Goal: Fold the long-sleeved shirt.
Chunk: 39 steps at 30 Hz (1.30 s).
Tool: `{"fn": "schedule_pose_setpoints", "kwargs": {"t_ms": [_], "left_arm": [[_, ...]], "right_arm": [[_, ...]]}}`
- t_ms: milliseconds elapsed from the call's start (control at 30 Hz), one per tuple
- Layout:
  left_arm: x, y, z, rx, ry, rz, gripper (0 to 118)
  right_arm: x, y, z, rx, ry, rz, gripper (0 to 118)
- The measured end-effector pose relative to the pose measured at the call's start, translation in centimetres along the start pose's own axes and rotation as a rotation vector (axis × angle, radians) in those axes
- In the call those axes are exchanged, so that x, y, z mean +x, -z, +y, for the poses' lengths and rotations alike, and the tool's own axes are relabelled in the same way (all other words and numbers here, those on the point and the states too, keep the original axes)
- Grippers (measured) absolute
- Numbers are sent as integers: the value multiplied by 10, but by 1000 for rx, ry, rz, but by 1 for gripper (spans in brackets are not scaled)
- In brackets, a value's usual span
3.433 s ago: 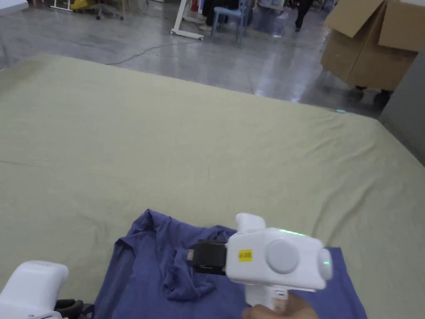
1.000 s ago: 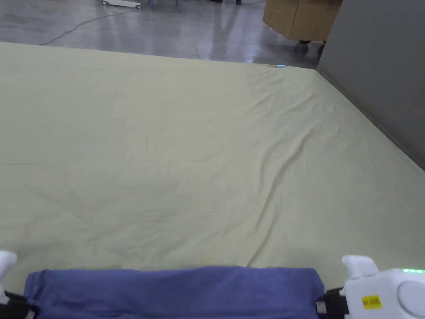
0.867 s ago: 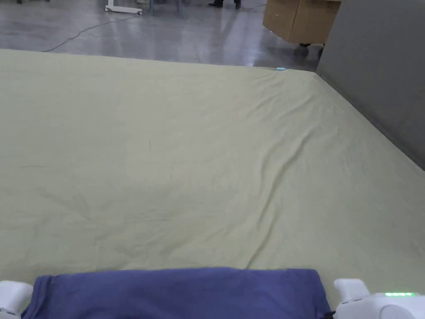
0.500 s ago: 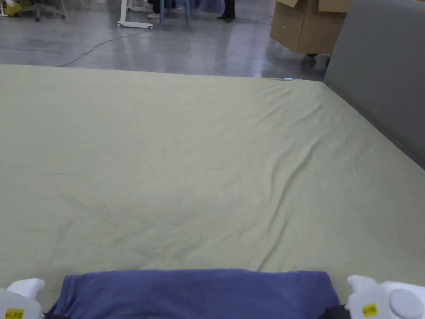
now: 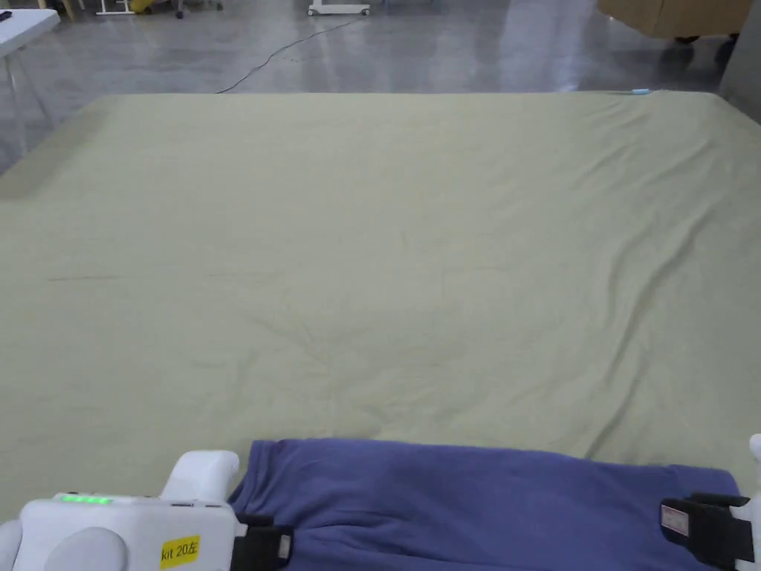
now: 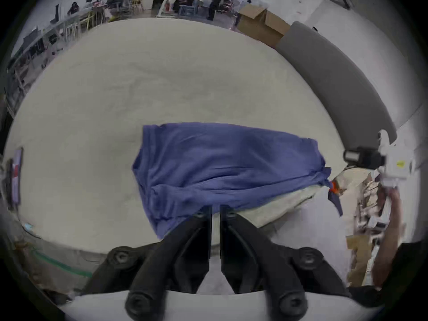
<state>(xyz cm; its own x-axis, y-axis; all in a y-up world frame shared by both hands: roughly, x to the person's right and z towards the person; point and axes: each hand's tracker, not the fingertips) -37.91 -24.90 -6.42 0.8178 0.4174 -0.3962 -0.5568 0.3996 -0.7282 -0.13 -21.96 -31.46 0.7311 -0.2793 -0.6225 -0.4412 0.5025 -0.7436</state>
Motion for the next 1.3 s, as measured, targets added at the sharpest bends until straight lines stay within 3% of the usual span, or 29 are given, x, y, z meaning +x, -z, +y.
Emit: {"fn": "schedule_pose_setpoints", "kwargs": {"t_ms": [67, 100, 133, 167, 267, 433, 500, 633, 700, 767, 833, 933, 1033, 1167, 1233, 1300], "left_arm": [[-19, 1, 10, 65, -121, -28, 8], [-33, 4, 15, 110, -157, -37, 34], [-46, 8, 21, 130, -185, -69, 82], [-59, 16, 26, 108, -207, -84, 118], [-95, 48, 31, 27, -290, -116, 118], [-117, 101, 31, -144, -450, -271, 118], [-114, 106, 35, -122, -433, -313, 118], [-106, 113, 42, -95, -482, -530, 116], [-97, 131, 40, -143, -444, -471, 75], [-106, 150, 39, -223, -554, -510, 17], [-113, 151, 37, -205, -593, -604, 16], [-124, 130, 35, -167, -583, -581, 14], [-144, 102, 32, -133, -602, -626, 12], [-167, 65, 32, -125, -591, -615, 11], [-191, 48, 34, -92, -593, -536, 11], [-225, 28, 31, -43, -674, -512, 11]], "right_arm": [[-5, 10, 0, -21, 76, 128, 0], [-4, 15, 3, -42, 102, 177, 0], [-7, 18, 4, -41, 110, 218, 0], [-12, 20, 5, -34, 106, 250, 0], [-26, 23, 11, -32, 44, 275, 0], [-38, 35, 17, -47, 38, 382, 0], [-36, 43, 18, -59, 37, 418, 0], [-44, 57, 17, -93, 40, 477, 0], [-48, 62, 16, -106, 34, 478, 0], [-52, 67, 17, -122, 19, 469, 0], [-55, 68, 18, -124, 7, 457, 0], [-59, 63, 20, -119, 12, 437, 0], [-63, 60, 23, -110, 27, 355, 0], [-73, 59, 27, -107, 38, 283, 0], [-78, 61, 27, -106, 43, 277, 0], [-85, 64, 28, -112, 53, 257, 0]]}}
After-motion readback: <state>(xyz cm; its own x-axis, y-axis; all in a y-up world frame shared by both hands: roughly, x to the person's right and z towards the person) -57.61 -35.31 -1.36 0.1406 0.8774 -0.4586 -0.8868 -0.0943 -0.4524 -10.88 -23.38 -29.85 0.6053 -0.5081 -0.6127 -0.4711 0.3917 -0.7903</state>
